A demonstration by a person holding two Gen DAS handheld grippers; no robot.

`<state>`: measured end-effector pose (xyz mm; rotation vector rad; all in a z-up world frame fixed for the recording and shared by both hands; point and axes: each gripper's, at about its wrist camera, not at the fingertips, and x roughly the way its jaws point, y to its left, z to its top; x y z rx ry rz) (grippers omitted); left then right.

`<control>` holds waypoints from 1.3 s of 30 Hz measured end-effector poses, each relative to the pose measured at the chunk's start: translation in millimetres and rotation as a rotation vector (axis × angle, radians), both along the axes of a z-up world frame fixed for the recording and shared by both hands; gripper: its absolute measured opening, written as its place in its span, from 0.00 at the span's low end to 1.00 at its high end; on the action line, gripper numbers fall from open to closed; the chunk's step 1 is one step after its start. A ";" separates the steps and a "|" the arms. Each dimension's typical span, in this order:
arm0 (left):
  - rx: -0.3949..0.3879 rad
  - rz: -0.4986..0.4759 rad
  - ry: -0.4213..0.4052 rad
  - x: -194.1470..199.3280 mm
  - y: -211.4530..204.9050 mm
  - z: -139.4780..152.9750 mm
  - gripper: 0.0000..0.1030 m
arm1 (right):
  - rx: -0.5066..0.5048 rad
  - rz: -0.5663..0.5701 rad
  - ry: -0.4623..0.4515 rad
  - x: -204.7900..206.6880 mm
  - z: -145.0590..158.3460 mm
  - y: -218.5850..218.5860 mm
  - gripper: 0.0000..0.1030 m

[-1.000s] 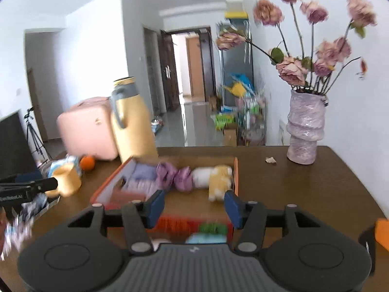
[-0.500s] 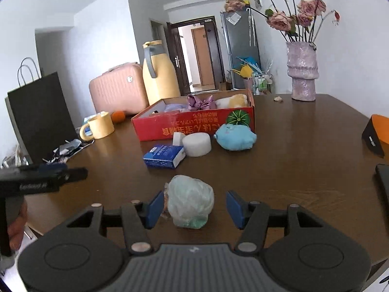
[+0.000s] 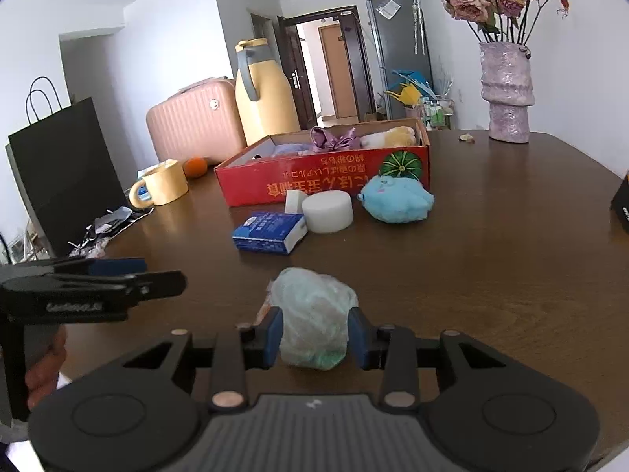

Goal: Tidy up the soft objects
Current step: 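Move both grippers past the pale green bag toward the blue tissue box, then grasp the blue tissue box with both grippers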

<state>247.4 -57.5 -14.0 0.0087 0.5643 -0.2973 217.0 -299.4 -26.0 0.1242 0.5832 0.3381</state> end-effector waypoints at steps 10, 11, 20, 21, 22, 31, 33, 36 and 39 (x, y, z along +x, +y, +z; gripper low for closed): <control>-0.047 0.082 -0.001 85.3 10.5 0.6 0.64 | 0.000 -0.106 -0.089 64.7 15.5 5.9 0.36; -0.060 0.082 0.006 95.8 13.1 0.2 0.58 | 0.009 -0.097 -0.105 69.8 20.3 8.6 0.36; -0.242 -0.003 0.190 149.5 30.5 -27.3 0.24 | 0.018 0.004 0.092 160.2 0.5 68.5 0.28; -0.254 -0.008 0.195 149.5 32.3 -27.1 0.23 | 0.013 0.002 0.121 169.0 -4.5 70.9 0.27; -0.266 -0.012 0.199 149.3 34.4 -27.3 0.23 | 0.021 0.002 0.136 173.5 -7.6 71.9 0.27; -0.349 0.021 0.228 135.3 48.7 -20.8 0.17 | 0.176 0.022 0.157 170.3 -7.1 64.0 0.22; -0.374 0.016 0.208 119.3 53.0 -8.5 0.17 | 0.176 0.033 0.113 155.2 6.1 65.3 0.22; -0.393 0.010 0.151 88.0 57.6 12.2 0.17 | 0.166 0.049 0.047 127.3 27.4 68.9 0.22; -0.398 0.002 0.126 60.1 58.0 22.9 0.17 | 0.159 0.058 -0.004 96.7 41.3 69.6 0.22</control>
